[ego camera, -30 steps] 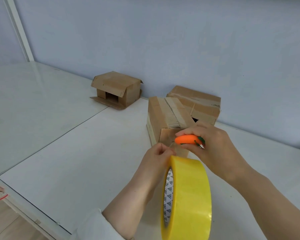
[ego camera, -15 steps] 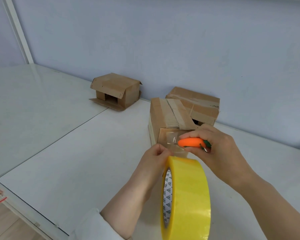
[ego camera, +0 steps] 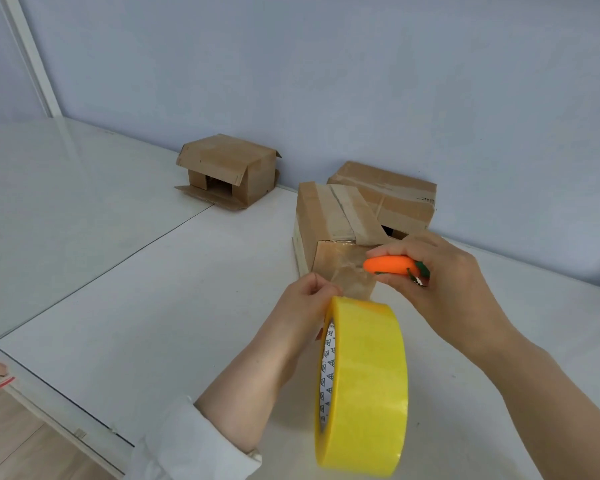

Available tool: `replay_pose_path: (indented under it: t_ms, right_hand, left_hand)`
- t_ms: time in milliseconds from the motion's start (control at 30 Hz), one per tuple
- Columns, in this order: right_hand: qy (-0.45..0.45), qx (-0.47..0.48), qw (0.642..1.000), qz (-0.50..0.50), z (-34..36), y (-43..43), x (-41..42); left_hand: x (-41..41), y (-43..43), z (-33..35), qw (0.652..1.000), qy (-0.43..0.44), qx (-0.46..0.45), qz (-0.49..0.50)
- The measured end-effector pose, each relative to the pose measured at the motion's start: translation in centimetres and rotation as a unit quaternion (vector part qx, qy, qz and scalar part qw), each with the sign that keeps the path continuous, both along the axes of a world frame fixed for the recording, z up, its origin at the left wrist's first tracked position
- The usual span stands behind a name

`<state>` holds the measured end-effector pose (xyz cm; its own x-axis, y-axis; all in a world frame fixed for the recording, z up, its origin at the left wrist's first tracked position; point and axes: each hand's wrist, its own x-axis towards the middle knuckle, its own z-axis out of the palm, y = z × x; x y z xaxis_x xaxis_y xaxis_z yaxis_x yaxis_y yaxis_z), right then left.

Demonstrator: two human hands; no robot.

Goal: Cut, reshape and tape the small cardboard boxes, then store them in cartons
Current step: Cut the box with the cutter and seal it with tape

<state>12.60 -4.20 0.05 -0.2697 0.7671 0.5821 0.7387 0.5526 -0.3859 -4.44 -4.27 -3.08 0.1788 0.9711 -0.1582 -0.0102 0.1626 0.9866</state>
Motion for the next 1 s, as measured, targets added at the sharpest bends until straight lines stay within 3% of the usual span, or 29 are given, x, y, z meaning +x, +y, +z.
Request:
replay_pose_path:
  t_ms: [200, 500, 633, 767, 1000]
  right_hand:
    - [-0.070, -0.006, 0.997, -0.011, -1.8, 0.6, 0.5]
    - [0.168, -0.038, 0.985, -0.005, 1.7, -0.5, 0.6]
    - [0.026, 0.042, 0.999, 0.019, 2.5, 1.9, -0.9]
    - [-0.093, 0.009, 0.996, -0.002, 2.3, 4.0, -1.2]
    - [-0.145, -0.023, 0.989, -0.008, 2.2, 4.8, -1.5]
  left_hand:
    - [0.0, -0.2, 0.2, 1.000, 0.000, -0.006, -0.005]
    - [-0.2, -0.2, 0.2, 1.000, -0.006, -0.010, -0.022]
    - [0.0, -0.5, 0.5, 0.999, -0.013, -0.008, -0.036]
    - [0.0, -0.5, 0.7, 0.999, -0.017, -0.014, -0.044]
    - [0.0, -1.6, 1.1, 0.998, -0.054, 0.003, -0.045]
